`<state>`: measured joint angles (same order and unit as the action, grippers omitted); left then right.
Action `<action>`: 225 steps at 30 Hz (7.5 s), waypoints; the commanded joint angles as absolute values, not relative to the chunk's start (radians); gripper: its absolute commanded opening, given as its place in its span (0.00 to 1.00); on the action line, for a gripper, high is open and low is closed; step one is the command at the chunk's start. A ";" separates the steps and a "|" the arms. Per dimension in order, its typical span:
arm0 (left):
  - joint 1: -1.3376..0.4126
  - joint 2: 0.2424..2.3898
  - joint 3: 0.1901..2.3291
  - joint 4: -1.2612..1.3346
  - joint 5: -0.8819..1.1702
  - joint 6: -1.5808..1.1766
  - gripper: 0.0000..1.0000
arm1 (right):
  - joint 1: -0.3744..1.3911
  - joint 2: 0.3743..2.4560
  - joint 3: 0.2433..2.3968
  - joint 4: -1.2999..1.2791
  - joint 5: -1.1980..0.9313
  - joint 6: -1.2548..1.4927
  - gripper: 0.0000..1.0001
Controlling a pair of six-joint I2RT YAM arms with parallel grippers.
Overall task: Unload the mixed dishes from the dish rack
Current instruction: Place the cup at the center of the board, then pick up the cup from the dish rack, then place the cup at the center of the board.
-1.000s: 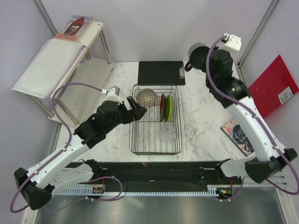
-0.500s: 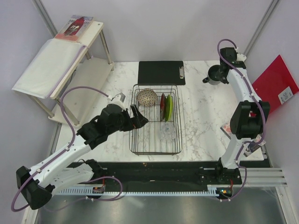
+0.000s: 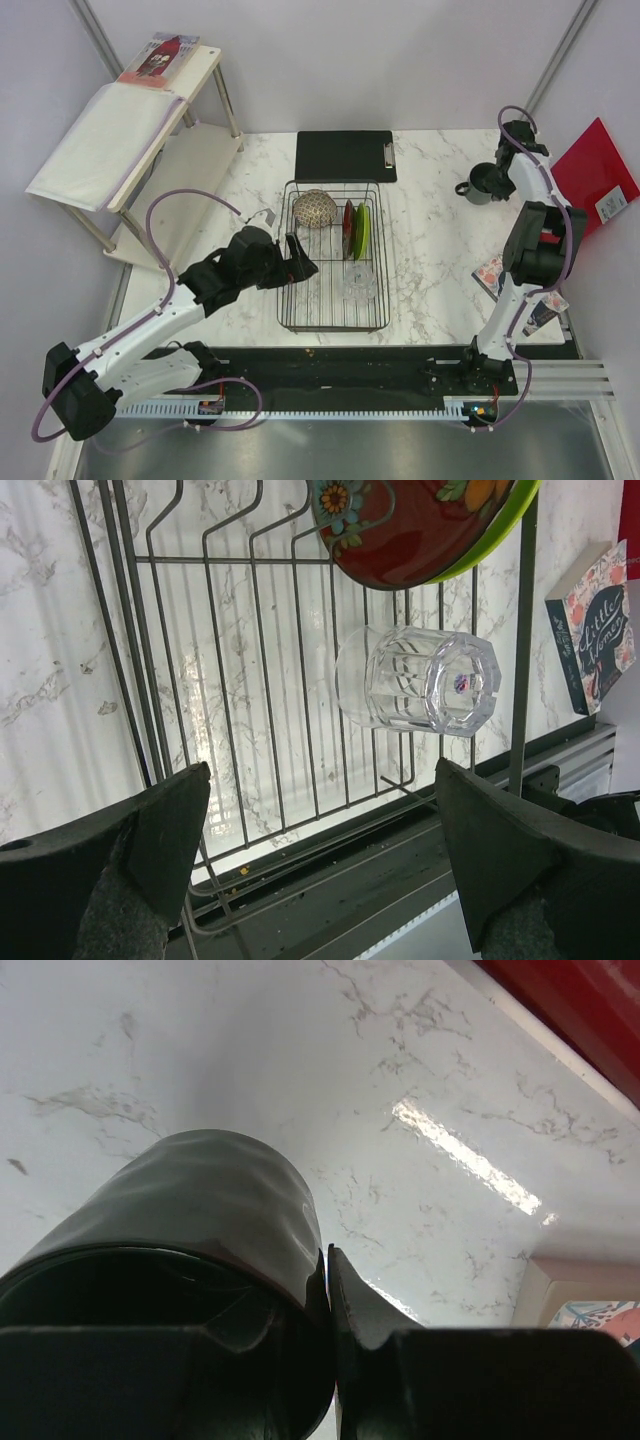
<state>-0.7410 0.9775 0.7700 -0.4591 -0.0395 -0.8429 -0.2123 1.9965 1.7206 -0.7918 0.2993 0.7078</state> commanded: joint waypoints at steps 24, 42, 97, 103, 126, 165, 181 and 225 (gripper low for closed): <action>-0.738 1.005 0.765 -0.453 -0.005 -0.853 0.99 | -0.209 1.964 1.635 -0.715 0.226 0.676 0.64; -0.739 1.025 0.808 -0.451 -0.048 -0.785 0.99 | 0.079 1.343 1.202 -0.314 0.006 0.798 0.82; -1.129 1.579 1.108 -0.350 -0.385 -0.548 0.34 | 0.554 0.589 0.552 -0.189 0.178 0.627 0.79; -1.131 1.254 0.968 -0.275 -0.289 -0.528 0.29 | 0.552 0.552 0.561 -0.212 0.192 0.624 0.79; -0.620 0.925 0.400 1.124 0.693 -1.247 0.02 | 0.552 0.437 0.368 0.261 -0.227 0.825 0.70; -0.629 1.080 0.434 1.128 0.735 -1.217 0.02 | 0.828 0.832 0.494 0.510 -0.123 0.741 0.19; -0.630 0.775 0.673 -0.124 0.032 -0.791 0.99 | 0.433 1.002 1.083 -0.429 0.486 0.597 0.00; -0.632 0.810 0.611 -0.235 0.106 -0.819 0.98 | -0.167 1.718 1.569 -0.809 0.307 0.821 0.00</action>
